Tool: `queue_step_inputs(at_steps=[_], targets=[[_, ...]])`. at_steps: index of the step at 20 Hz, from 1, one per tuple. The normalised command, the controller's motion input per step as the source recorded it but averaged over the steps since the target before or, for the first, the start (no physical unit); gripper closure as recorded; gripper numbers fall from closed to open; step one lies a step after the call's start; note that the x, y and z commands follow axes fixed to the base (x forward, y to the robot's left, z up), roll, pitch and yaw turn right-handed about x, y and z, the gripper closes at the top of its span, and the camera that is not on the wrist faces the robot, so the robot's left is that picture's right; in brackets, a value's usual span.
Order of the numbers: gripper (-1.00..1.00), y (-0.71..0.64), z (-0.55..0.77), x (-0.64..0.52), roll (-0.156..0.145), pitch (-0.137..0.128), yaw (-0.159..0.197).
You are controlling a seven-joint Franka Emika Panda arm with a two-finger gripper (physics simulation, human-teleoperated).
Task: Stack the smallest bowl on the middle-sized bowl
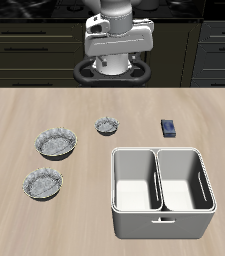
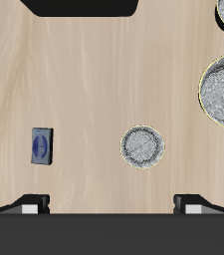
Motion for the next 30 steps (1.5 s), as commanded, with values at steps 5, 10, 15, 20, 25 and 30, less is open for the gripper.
queue_step_inputs(at_steps=[5, 10, 15, 20, 25, 30], targets=[[-1.00, -0.03, -0.33, 0.04, -0.024, 0.000, 0.033], [-1.00, 0.00, -0.33, 0.00, -0.030, 0.002, 0.029], [-1.00, 0.08, -0.45, -0.03, -0.025, -0.050, 0.042], [-1.00, 0.03, -0.40, 0.03, -0.018, 0.035, -0.017], [-1.00, -0.01, -0.34, 0.03, -0.028, 0.022, 0.003], [-1.00, -0.01, -0.22, -0.01, -0.022, -0.011, 0.010]])
